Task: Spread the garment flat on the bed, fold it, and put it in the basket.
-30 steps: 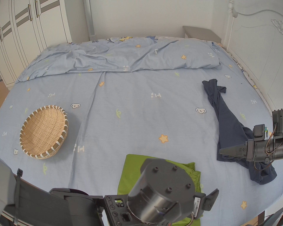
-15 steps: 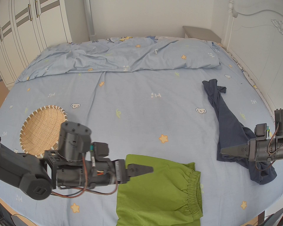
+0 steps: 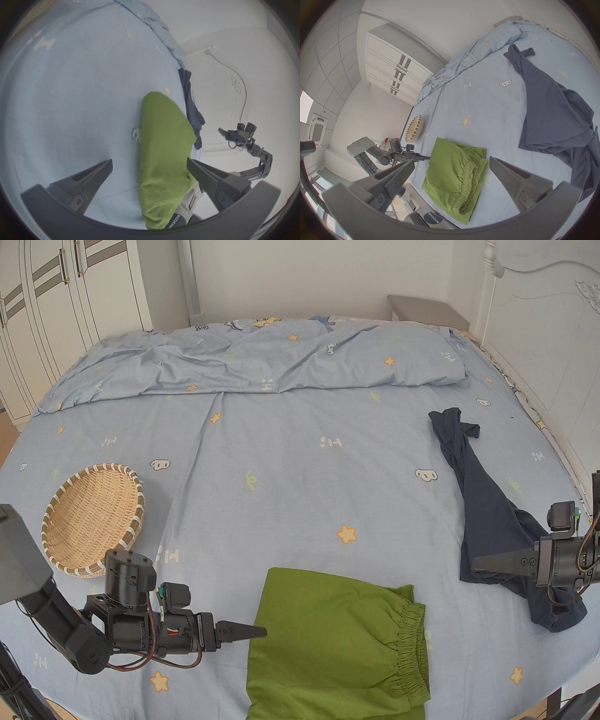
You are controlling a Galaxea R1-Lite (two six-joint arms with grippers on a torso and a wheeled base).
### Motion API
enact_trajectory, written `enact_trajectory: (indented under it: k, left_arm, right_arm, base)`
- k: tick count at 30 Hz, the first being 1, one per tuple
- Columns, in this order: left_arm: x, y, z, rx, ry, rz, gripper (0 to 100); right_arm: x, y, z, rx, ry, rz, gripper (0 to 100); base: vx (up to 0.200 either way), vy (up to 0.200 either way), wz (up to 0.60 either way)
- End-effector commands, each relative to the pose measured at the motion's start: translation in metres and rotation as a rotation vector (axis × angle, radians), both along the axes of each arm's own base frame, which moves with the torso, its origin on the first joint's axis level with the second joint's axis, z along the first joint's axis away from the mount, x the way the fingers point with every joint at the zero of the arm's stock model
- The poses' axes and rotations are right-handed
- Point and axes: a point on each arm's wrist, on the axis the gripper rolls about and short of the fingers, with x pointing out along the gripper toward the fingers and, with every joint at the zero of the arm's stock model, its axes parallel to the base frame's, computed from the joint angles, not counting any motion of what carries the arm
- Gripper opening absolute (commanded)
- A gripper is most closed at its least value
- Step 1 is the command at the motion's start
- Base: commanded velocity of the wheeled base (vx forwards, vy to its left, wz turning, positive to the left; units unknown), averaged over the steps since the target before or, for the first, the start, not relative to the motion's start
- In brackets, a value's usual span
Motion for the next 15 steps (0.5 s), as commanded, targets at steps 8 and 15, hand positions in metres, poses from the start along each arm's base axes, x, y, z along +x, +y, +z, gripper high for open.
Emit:
enact_trajectory:
  k: [8, 15]
  left_arm:
    - [-0.009, -0.03, -0.033, 0.011, 0.017, -0.121, 100]
    - [-0.016, -0.05, -0.041, 0.006, 0.008, -0.198, 100]
  right_arm:
    - [-0.004, 0.0, -0.001, 0.0, -0.003, 0.004, 100]
    - [-0.002, 0.0, -0.002, -0.004, 0.002, 0.003, 100]
  base:
    - [0.0, 0.0, 0.0]
    - [0.0, 0.0, 0.0]
